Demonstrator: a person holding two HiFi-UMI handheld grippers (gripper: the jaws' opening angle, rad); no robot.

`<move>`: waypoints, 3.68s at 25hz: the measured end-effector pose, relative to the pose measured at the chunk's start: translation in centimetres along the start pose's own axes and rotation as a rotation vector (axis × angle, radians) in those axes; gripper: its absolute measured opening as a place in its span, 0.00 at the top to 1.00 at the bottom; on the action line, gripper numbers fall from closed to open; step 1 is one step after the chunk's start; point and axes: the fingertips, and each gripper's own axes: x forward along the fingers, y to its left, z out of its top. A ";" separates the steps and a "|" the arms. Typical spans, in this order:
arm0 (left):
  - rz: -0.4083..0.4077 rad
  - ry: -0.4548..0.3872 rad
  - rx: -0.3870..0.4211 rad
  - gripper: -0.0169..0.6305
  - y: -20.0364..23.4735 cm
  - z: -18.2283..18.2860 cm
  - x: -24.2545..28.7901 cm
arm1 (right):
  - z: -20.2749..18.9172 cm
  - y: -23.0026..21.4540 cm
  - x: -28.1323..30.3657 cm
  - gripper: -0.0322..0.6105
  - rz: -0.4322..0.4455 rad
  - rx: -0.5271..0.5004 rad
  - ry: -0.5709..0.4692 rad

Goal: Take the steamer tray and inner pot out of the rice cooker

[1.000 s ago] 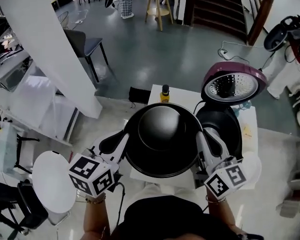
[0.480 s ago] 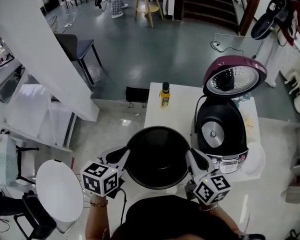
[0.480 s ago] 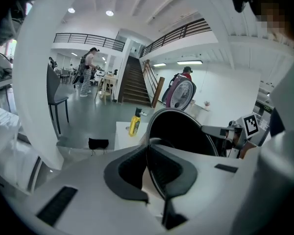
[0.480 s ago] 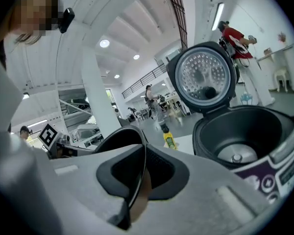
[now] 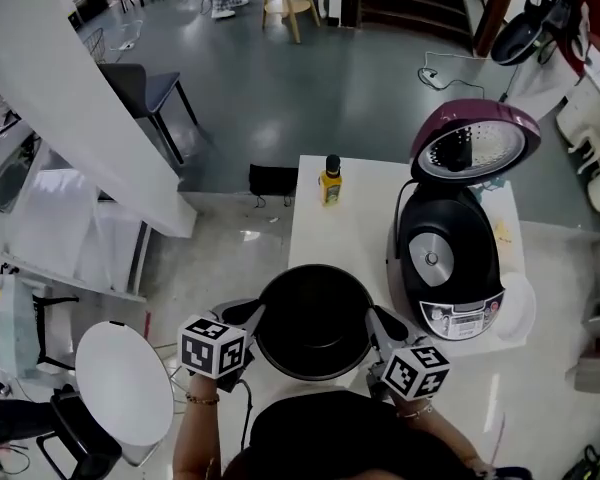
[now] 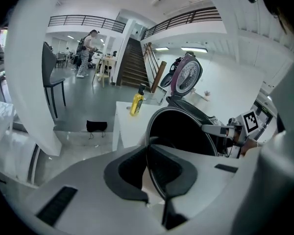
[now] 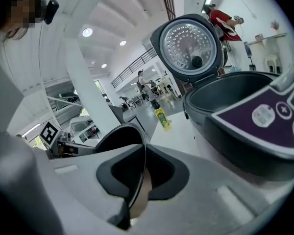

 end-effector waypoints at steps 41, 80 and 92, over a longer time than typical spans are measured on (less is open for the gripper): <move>-0.139 -0.006 -0.210 0.94 2.1 1.3 6.9 | 2.8 -0.6 2.1 0.84 -0.143 -0.448 -0.059; 0.058 -0.622 0.020 0.94 -0.3 11.9 0.1 | 6.1 -0.1 -0.5 0.88 -0.116 -0.440 -0.199; 0.125 -0.569 -0.034 0.94 -0.6 6.0 -2.2 | 7.2 0.9 1.4 0.94 -0.080 -0.436 -0.218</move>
